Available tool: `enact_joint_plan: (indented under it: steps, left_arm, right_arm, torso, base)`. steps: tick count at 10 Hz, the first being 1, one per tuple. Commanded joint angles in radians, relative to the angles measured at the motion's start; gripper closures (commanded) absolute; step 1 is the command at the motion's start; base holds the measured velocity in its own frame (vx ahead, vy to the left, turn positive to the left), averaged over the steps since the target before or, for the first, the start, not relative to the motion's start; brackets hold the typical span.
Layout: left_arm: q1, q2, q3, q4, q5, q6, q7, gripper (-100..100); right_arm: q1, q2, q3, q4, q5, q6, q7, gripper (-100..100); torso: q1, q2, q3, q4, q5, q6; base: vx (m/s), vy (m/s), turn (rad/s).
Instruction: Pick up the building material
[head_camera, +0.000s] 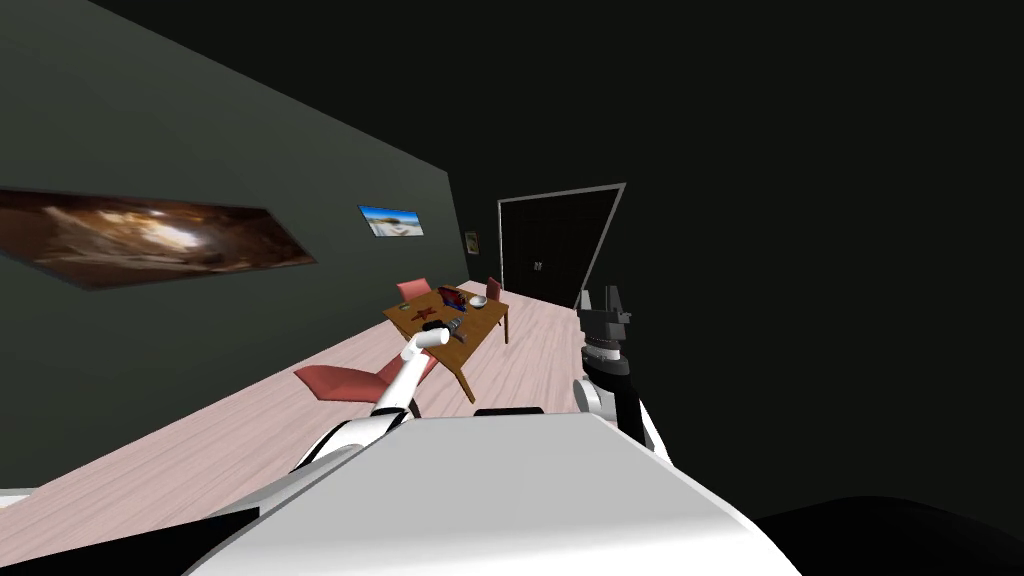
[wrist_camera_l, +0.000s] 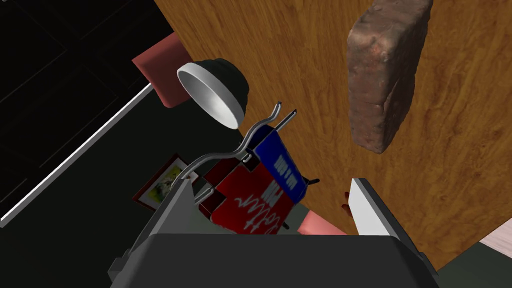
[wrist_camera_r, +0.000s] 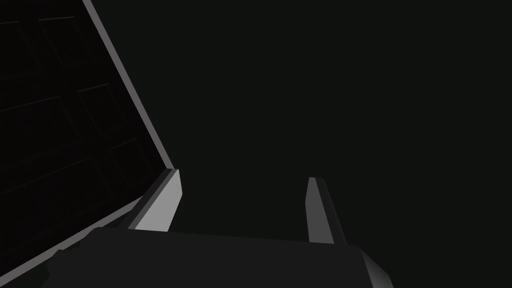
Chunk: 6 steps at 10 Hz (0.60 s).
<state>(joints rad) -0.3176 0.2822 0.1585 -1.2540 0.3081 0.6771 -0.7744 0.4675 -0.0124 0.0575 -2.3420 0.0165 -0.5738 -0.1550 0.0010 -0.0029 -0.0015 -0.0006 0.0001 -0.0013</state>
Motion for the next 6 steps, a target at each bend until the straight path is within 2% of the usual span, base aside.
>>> enact_joint_plan:
  steps: [1,2,3,4,5,6]
  left_arm:
    - [0.0,0.008,0.002,0.002,0.007,0.031,-0.003,-100]
    - [-0.021,0.025,0.011,0.054,0.015,0.069,-0.016,-100]
    - [-0.021,0.025,0.011,0.059,0.015,0.087,-0.016,-100]
    - [-0.039,0.042,0.019,0.102,0.022,0.119,-0.027,-100]
    - [-0.039,0.042,0.019,0.115,0.022,0.144,-0.027,-100]
    - [-0.055,0.06,0.028,0.139,0.028,0.182,-0.036,-100]
  right_arm:
    - [0.0,0.0,0.0,0.0,0.0,0.0,0.0,0]
    - [0.0,0.0,0.0,0.0,0.0,0.0,0.0,0]
    - [0.0,0.0,0.0,0.0,0.0,0.0,0.0,0]
    - [0.0,0.0,0.0,0.0,0.0,0.0,0.0,0]
    - [0.0,0.0,0.0,0.0,0.0,0.0,0.0,0]
    - [0.0,0.0,0.0,0.0,0.0,0.0,0.0,0]
  torso:
    - [0.0,0.0,0.0,0.0,0.0,0.0]
    - [0.0,0.001,0.001,0.0,0.0,0.0]
    - [0.0,0.0,0.0,0.0,0.0,0.001]
    - [0.0,0.0,0.0,0.0,0.0,0.0]
    - [0.001,-0.002,-0.001,0.0,0.0,0.0]
    - [0.0,-0.002,-0.001,0.0,0.0,0.0]
  base:
    - [0.024,0.005,0.011]
    - [0.051,0.005,-0.132]
    - [0.052,0.007,-0.073]
    - [0.082,0.014,-0.123]
    - [0.071,0.011,-0.062]
    - [0.072,0.004,-0.112]
